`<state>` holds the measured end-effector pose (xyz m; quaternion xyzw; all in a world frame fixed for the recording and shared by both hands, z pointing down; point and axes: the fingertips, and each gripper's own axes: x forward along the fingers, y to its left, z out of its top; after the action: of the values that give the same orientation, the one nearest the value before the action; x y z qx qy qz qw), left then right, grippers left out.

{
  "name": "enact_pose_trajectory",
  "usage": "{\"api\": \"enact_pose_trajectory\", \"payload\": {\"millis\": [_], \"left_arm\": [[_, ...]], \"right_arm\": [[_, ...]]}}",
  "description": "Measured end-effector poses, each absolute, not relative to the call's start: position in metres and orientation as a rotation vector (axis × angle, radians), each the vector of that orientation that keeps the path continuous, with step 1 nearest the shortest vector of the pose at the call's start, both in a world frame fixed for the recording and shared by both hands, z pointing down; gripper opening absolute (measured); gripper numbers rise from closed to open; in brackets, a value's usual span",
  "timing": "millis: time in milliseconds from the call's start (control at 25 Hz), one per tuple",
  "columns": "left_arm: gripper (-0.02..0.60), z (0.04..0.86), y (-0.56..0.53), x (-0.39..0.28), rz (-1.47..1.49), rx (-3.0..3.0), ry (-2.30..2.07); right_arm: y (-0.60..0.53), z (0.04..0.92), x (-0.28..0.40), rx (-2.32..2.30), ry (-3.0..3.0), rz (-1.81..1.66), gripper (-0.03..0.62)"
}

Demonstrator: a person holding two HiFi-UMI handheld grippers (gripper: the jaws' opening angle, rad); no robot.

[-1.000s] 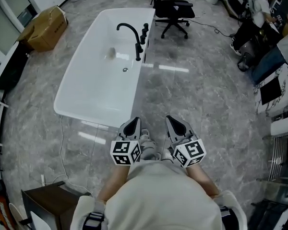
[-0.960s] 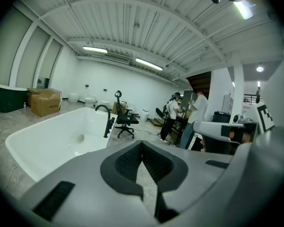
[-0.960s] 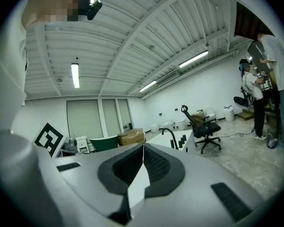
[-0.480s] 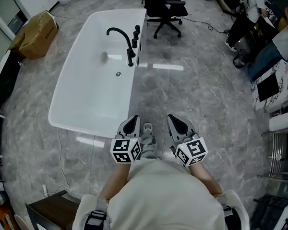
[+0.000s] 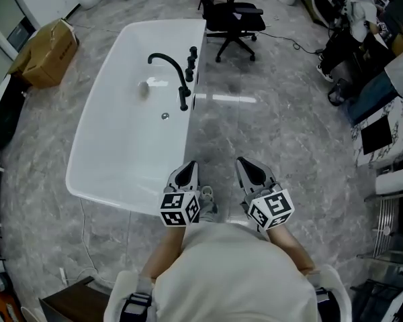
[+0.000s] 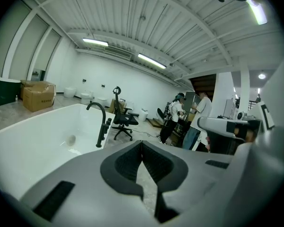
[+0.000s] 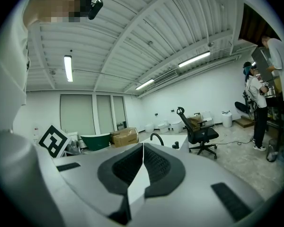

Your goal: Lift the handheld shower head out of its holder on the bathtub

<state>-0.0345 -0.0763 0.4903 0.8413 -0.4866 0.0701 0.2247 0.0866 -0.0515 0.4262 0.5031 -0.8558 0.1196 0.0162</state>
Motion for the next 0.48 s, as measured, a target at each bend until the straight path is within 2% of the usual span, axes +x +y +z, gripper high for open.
{"api": "enact_pose_trajectory", "payload": {"millis": [480], "left_arm": [[0.021, 0.498, -0.179, -0.056, 0.203, 2.266, -1.383]], "right_arm": [[-0.169, 0.432, 0.064, 1.495, -2.679, 0.387, 0.021]]}}
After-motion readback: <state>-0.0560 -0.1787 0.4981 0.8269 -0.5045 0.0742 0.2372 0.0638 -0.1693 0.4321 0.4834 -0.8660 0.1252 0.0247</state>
